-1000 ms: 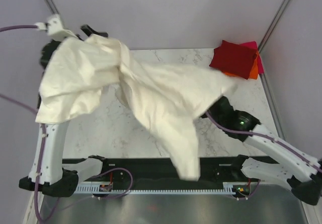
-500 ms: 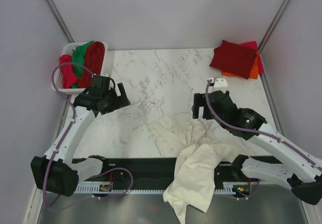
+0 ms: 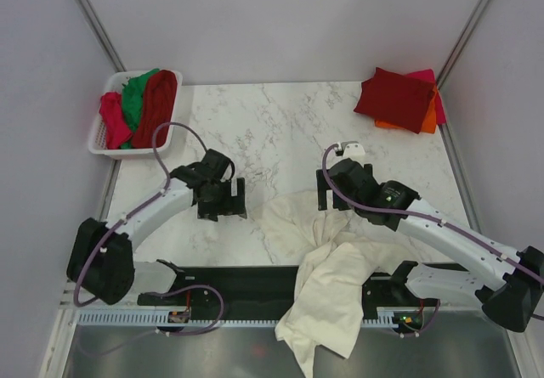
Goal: Fold and stack the t-shirts
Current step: Flatten the tshirt out
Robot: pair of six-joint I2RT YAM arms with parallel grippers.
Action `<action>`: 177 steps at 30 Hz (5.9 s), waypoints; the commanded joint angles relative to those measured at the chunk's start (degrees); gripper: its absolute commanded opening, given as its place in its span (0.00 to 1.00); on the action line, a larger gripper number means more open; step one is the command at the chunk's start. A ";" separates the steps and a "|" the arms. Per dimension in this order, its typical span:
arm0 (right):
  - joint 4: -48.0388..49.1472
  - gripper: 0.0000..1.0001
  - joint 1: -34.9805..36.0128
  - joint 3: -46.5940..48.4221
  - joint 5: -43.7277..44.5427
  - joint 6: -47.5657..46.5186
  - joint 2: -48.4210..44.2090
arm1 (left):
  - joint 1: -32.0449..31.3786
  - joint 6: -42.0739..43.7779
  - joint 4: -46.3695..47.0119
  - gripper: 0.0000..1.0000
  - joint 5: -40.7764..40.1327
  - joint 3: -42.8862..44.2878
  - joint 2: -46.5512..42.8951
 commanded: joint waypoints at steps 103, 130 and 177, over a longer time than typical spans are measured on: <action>15.87 0.98 -31.45 5.37 -12.97 6.54 14.54 | 21.07 3.30 6.29 0.02 -2.91 2.73 -10.90; 21.50 0.63 -31.67 17.79 -19.93 -1.73 48.23 | 21.08 3.13 6.37 0.02 -3.08 2.73 -10.63; 8.40 0.67 -10.22 10.67 -7.97 -5.06 36.17 | 21.16 3.13 6.29 0.02 -3.35 2.64 -12.57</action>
